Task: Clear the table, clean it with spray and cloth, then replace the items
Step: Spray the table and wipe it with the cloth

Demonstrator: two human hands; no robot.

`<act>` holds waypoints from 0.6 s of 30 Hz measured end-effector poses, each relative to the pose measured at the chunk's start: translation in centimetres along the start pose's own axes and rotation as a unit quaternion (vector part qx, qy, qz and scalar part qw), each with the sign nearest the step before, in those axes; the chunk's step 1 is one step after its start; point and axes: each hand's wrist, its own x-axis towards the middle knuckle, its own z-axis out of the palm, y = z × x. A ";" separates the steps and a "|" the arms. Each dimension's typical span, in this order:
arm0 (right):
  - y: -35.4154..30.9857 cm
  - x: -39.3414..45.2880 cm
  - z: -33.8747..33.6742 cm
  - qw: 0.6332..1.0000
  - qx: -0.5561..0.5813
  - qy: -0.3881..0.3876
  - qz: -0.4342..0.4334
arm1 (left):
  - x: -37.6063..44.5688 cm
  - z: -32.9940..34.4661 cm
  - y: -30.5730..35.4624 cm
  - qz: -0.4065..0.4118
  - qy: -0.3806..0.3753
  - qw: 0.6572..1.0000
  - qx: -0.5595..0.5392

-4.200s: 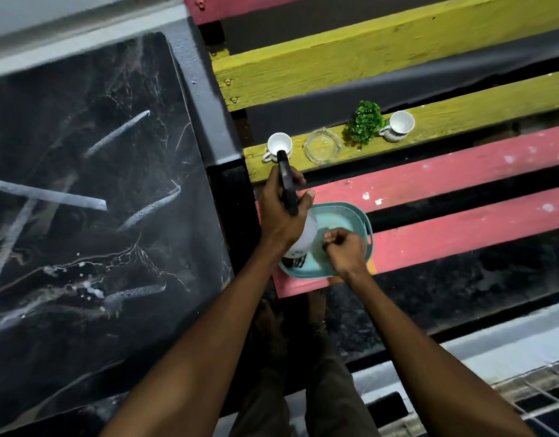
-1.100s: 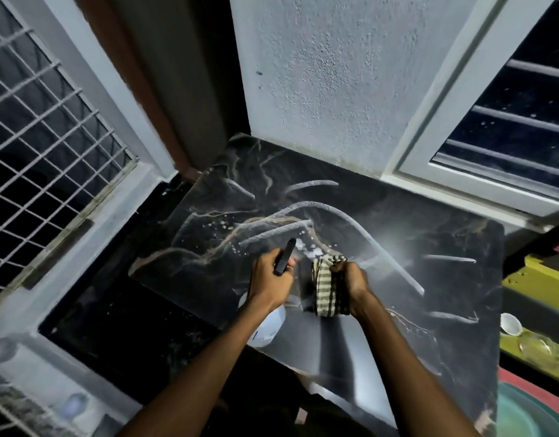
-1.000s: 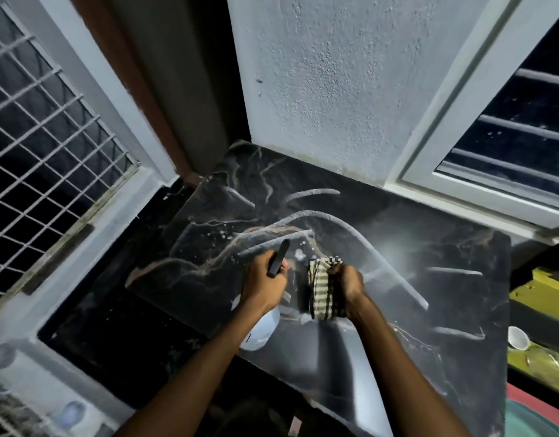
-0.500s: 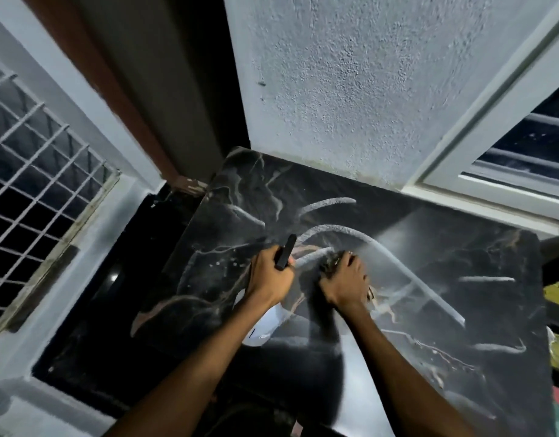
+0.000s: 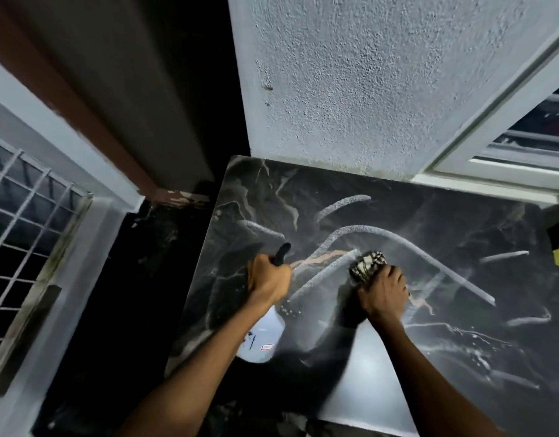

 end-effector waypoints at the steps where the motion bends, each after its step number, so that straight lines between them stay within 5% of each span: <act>1: -0.1 0.0 0.0 1.000 -0.002 -0.001 0.000 | 0.6 -0.3 -0.4 -0.005 0.008 1.000 -0.014; 18: -0.1 0.6 -0.4 1.000 -0.005 0.017 -0.014 | 4.8 -3.3 -2.0 -0.016 0.027 0.999 -0.012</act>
